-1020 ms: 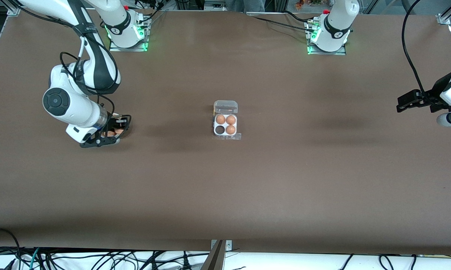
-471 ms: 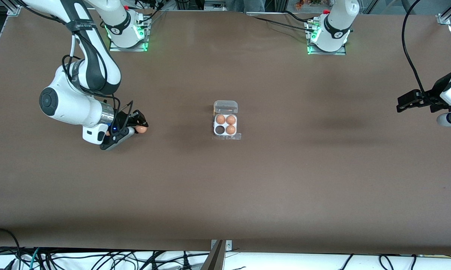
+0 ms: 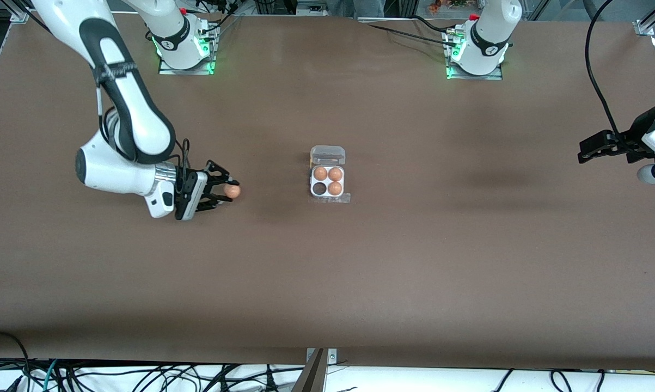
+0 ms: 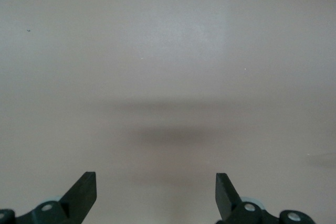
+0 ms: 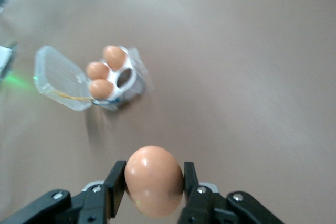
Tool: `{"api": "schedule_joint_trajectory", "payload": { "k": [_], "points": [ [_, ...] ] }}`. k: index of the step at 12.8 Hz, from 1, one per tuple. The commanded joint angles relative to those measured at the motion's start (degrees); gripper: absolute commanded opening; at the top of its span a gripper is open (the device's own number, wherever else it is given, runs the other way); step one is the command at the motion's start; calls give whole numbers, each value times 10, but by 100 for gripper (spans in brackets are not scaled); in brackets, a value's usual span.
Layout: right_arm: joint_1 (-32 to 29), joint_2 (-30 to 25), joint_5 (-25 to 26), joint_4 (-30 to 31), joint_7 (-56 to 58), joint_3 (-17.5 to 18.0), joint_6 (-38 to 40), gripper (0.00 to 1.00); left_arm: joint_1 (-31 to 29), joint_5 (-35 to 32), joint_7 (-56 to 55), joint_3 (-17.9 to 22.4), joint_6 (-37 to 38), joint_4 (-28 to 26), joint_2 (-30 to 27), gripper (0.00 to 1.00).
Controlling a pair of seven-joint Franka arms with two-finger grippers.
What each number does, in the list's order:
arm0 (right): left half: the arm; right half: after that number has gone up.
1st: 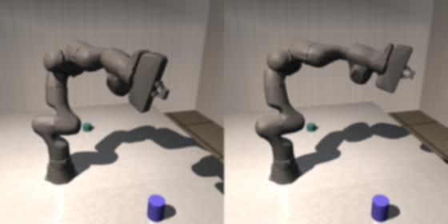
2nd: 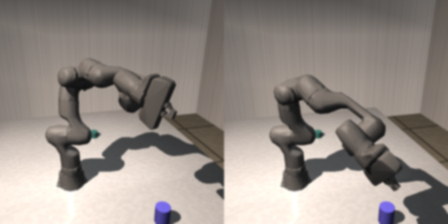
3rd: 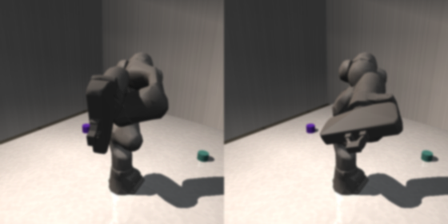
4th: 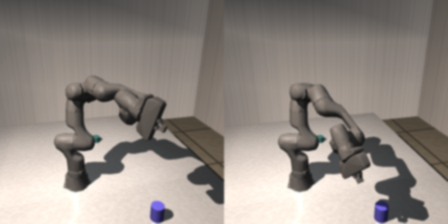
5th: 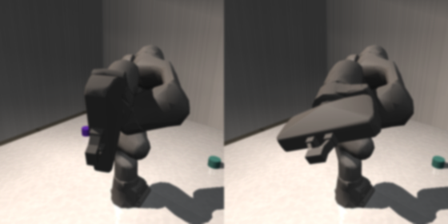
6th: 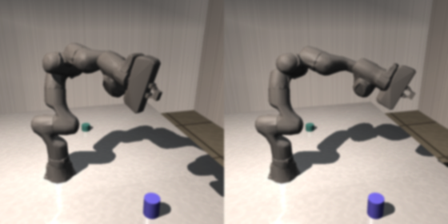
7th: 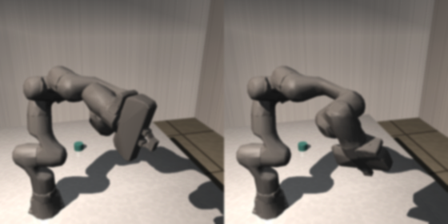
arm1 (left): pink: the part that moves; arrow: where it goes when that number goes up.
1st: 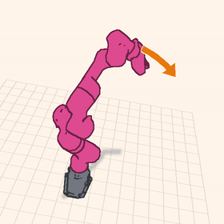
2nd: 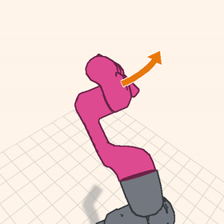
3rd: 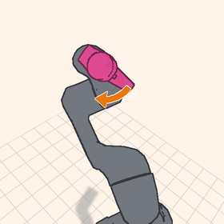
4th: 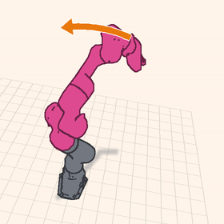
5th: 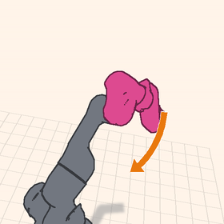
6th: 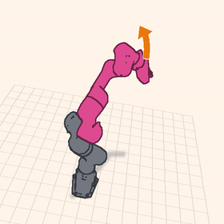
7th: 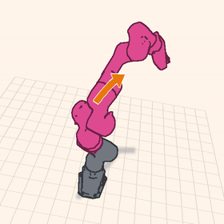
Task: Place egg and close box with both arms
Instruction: 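Carry the egg with the right gripper to the clear egg box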
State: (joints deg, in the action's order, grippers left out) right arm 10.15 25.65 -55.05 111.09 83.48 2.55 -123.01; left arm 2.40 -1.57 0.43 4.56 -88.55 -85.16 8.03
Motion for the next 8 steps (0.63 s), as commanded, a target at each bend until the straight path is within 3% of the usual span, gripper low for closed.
{"api": "schedule_joint_trajectory", "payload": {
  "k": [1,3,8],
  "points": [
    [5,75,-78,-83,118,5,78,25,-3,11,1,1,4,9,1,100],
    [6,112,-89,-134,137,25,117,25,0,11,-3,0,4,9,1,100],
    [24,177,-93,-189,129,84,116,25,6,17,-3,-1,6,6,9,100]
  ]
}}
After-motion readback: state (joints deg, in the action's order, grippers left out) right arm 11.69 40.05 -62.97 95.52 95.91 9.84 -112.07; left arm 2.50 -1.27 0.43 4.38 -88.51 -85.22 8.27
